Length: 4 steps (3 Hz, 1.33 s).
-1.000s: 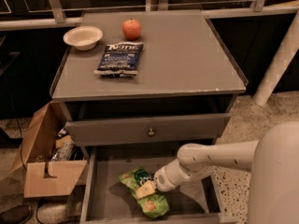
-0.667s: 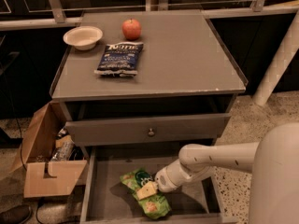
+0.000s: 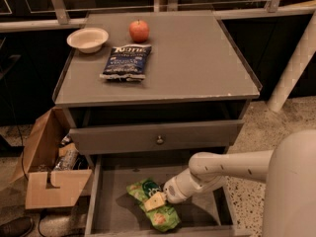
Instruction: Place green rice chip bag into middle drawer
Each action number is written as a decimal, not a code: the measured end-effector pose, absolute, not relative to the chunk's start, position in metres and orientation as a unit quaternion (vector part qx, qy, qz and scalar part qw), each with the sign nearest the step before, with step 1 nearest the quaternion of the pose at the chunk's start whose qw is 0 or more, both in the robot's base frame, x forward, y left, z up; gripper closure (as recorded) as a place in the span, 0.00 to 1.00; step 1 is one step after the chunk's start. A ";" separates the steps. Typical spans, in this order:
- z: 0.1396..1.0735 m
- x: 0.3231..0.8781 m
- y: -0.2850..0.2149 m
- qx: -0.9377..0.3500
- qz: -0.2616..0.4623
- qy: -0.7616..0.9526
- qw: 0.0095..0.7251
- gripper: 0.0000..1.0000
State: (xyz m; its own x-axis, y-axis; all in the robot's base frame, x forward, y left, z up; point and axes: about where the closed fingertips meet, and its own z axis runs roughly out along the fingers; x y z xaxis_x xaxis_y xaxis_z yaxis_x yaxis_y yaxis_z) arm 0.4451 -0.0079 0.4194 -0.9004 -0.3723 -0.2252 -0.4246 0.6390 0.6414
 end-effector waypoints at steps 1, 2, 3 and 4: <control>0.419 0.445 -0.008 -0.220 0.363 0.905 0.036 0.34; 0.419 0.445 -0.008 -0.220 0.363 0.905 0.036 0.11; 0.419 0.445 -0.008 -0.220 0.363 0.905 0.036 0.00; 0.419 0.445 -0.008 -0.220 0.363 0.905 0.036 0.00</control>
Offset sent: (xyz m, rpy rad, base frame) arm 0.0000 0.0000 0.0000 0.0000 0.0000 0.0000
